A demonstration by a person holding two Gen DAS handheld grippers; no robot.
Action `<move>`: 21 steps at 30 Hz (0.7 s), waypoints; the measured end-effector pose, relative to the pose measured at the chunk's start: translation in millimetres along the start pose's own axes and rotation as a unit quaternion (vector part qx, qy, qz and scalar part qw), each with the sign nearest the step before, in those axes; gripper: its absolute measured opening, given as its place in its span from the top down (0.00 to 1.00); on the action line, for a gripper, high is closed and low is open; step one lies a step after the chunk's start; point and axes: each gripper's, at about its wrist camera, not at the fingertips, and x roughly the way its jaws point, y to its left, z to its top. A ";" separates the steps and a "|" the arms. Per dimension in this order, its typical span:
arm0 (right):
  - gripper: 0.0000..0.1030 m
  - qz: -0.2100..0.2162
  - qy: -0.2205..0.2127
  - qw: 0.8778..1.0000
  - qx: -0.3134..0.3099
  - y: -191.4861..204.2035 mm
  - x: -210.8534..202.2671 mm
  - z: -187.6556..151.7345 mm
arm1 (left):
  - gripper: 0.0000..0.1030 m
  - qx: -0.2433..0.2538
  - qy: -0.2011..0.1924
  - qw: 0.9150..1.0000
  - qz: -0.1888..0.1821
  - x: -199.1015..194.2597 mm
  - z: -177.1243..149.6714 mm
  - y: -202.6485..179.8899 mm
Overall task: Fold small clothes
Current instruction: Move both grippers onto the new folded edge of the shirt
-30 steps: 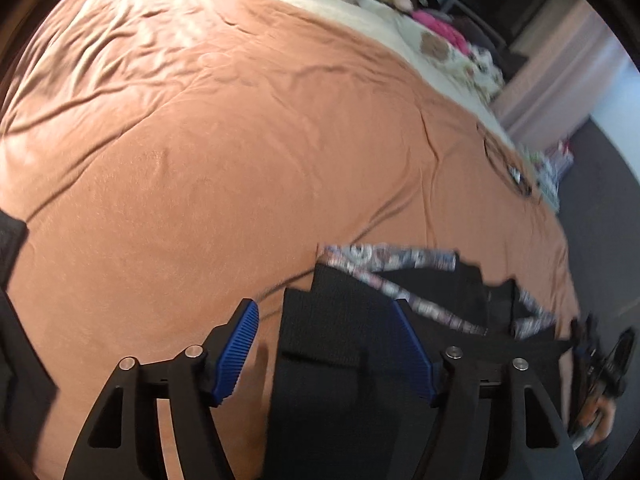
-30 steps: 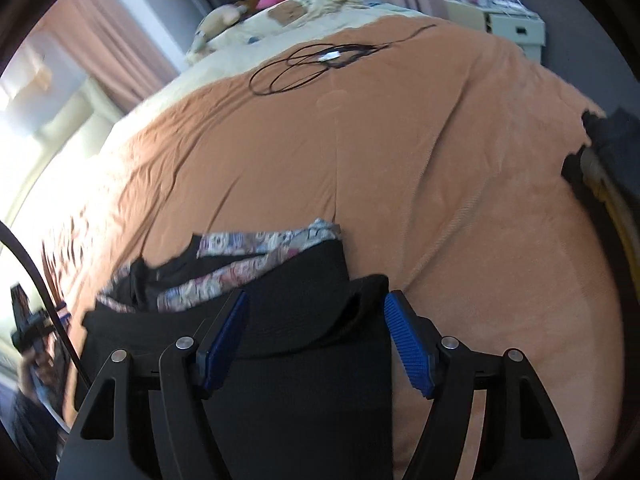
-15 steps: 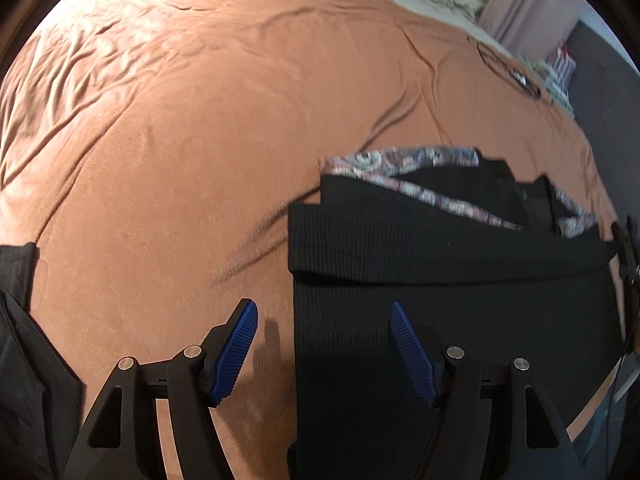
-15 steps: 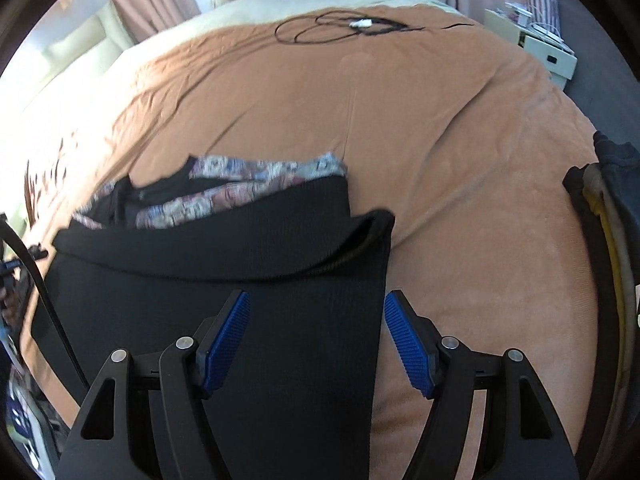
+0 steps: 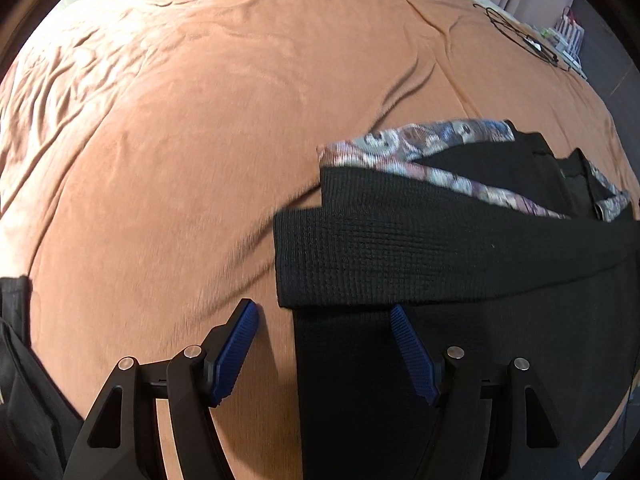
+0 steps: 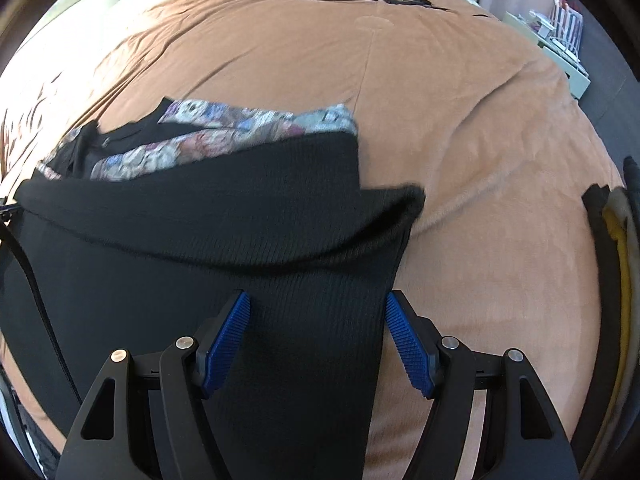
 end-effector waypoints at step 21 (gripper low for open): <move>0.34 -0.004 -0.027 0.999 0.043 -12.4 47.5 70.4 | 0.31 -0.057 -0.033 0.998 -0.020 26.3 80.2 5.2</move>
